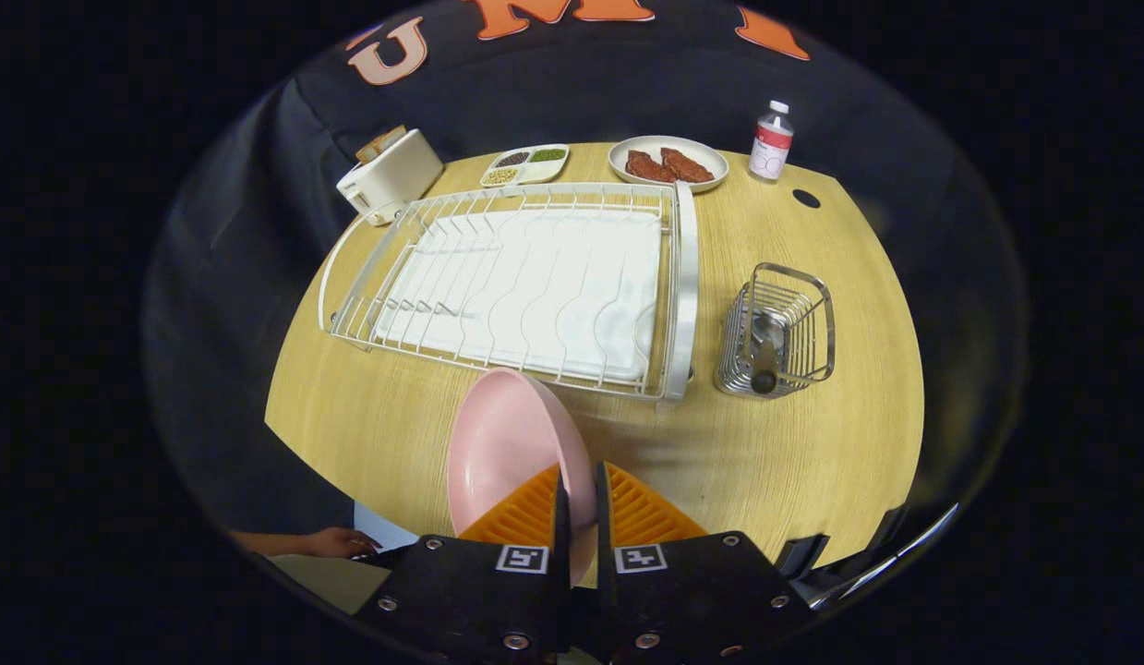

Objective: Take the plate from the dish rack, then take the spoon from the basket and place it into the plate.

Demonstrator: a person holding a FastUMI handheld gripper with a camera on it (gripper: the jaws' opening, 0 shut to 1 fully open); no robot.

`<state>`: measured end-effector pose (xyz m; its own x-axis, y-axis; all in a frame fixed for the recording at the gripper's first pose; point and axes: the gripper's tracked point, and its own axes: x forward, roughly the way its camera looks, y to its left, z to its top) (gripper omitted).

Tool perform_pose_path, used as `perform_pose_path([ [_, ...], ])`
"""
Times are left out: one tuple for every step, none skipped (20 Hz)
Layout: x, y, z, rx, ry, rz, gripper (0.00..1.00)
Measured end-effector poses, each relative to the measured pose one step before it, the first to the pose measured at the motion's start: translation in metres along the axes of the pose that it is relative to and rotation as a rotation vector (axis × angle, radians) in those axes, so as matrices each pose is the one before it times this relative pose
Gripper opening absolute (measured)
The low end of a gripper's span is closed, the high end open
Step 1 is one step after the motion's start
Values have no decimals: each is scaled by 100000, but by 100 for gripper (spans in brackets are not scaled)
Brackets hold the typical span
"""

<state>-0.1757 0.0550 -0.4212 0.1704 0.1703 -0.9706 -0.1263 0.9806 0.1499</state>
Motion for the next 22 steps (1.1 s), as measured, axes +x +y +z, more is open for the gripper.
perform_pose_path([
  [576,-427,-498,531,1474,-1445,12],
  [232,-180,-503,1285,1444,-190,12],
  [381,249,-295,2109,989,1716,11],
  [229,262,-292,2017,651,1600,11],
  [372,-246,-222,639,862,-535,12],
  [335,-690,-241,-536,277,-2278,11],
  [326,-460,-35,-557,100,-1705,11],
  [154,-55,-94,321,257,-189,11],
  [174,33,148,729,61,155,10],
  [-31,-99,-18,312,-159,-226,9],
  [40,-41,323,194,-702,-116,9],
  [-181,101,170,389,-930,501,9],
  [-107,7,306,409,-880,473,8],
  [-63,68,96,100,-714,592,10],
  [-201,-197,274,-128,-824,-231,11],
  [-186,-233,101,-79,-970,-611,12],
  [-223,-252,331,338,-1288,-370,12],
  [-329,-205,310,727,-1621,-101,13],
  [-310,-187,535,993,-2411,189,15],
  [-273,-340,359,1103,-2243,-124,15],
  [-158,-243,293,809,-1096,275,17],
  [-311,-305,159,790,-1532,-69,18],
])
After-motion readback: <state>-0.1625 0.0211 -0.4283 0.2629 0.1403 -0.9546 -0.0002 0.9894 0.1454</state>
